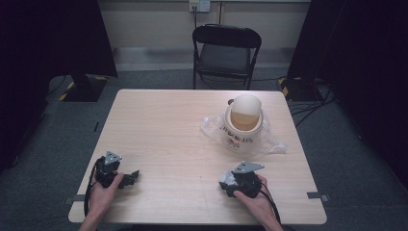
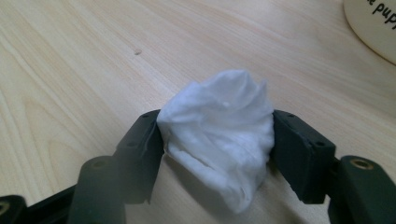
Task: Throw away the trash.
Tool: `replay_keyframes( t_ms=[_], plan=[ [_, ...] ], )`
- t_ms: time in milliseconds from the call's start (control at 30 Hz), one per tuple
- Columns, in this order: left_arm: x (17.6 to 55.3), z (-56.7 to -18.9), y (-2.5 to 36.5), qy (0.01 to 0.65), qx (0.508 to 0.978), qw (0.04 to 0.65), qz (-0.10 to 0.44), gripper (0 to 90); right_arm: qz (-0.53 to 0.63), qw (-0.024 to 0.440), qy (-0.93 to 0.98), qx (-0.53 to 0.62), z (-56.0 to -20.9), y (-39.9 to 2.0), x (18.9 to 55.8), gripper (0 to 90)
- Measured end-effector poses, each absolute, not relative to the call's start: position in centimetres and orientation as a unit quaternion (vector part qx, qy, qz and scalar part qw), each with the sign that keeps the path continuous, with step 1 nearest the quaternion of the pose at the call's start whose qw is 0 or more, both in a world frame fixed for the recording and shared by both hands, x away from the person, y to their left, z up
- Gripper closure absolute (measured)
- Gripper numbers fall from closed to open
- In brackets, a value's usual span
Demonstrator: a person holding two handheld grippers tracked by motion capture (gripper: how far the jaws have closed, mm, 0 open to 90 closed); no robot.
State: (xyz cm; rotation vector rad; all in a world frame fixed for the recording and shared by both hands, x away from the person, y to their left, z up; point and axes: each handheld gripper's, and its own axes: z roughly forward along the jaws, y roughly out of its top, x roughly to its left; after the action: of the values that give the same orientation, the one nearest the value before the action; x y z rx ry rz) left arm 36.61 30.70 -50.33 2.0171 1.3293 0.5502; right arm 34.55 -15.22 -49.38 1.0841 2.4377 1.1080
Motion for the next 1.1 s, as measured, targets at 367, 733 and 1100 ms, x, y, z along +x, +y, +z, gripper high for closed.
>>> replay_keyframes(
  t_ms=[367,733,1100],
  plan=[
    [36.6,-50.3,30.7,0.507,0.77,0.325,0.21,0.0,0.401,0.107,0.822,0.391,-49.2,-15.9,35.0,62.4],
    [36.6,-50.3,30.7,0.507,0.77,0.326,0.21,0.0,0.427,0.104,0.809,0.392,-48.4,-16.4,35.1,70.5],
    [36.6,-50.3,30.7,0.509,0.768,0.328,0.209,0.0,0.442,0.122,0.795,0.396,-46.9,-16.8,35.3,71.5]
  ],
)
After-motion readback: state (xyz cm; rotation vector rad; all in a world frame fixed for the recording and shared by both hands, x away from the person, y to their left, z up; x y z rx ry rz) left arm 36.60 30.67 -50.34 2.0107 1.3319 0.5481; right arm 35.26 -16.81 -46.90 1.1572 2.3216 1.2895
